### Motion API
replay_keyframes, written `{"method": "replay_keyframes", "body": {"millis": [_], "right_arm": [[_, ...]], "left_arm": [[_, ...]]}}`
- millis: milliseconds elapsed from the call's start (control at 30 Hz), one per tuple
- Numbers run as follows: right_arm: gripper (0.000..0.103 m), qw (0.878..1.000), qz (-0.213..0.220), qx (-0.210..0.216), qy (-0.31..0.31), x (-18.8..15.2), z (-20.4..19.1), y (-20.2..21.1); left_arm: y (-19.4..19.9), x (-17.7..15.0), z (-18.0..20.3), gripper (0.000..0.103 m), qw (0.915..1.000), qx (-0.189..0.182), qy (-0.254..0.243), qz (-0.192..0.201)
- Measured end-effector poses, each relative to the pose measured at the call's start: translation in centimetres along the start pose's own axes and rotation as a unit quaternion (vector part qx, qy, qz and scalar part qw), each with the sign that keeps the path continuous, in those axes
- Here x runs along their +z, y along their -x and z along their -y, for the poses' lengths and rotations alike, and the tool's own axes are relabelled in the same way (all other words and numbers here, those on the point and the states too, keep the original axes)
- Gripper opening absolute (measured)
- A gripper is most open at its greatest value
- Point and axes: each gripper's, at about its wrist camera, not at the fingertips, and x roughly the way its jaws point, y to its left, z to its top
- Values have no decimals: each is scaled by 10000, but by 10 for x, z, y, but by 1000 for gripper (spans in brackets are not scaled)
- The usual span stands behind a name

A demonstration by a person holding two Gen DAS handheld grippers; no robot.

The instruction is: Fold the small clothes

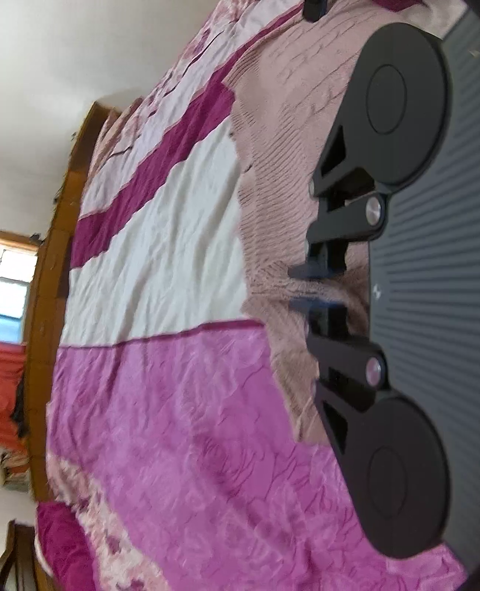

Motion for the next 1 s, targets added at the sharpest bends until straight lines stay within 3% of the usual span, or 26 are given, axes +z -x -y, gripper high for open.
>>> {"method": "replay_keyframes", "body": {"millis": [133, 200, 367, 433, 500, 800, 1000], "right_arm": [[55, 10000, 10, -1, 10, 0, -1, 0], [55, 10000, 9, -3, 13, 0, -1, 0], [55, 10000, 10, 8, -8, -1, -1, 0], [55, 10000, 11, 8, -5, -1, -1, 1], [55, 10000, 13, 13, -13, -1, -1, 1], [55, 9999, 166, 5, 23, 4, -2, 16], [56, 9990, 336, -104, -273, 11, 15, 30]], "left_arm": [[9, 6, -10, 11, 9955, 836, 125, 430], [5, 11, -22, 11, 9923, 1127, 281, 440], [1, 13, -41, 12, 9897, 1249, 660, 217], [1, 12, -46, 21, 9886, 1282, 792, 85], [4, 10, -47, 21, 9885, 1218, 889, 75], [50, -4, -24, 22, 9894, 1237, 738, -190], [84, -16, 1, 27, 9878, 1355, 590, -486]]}}
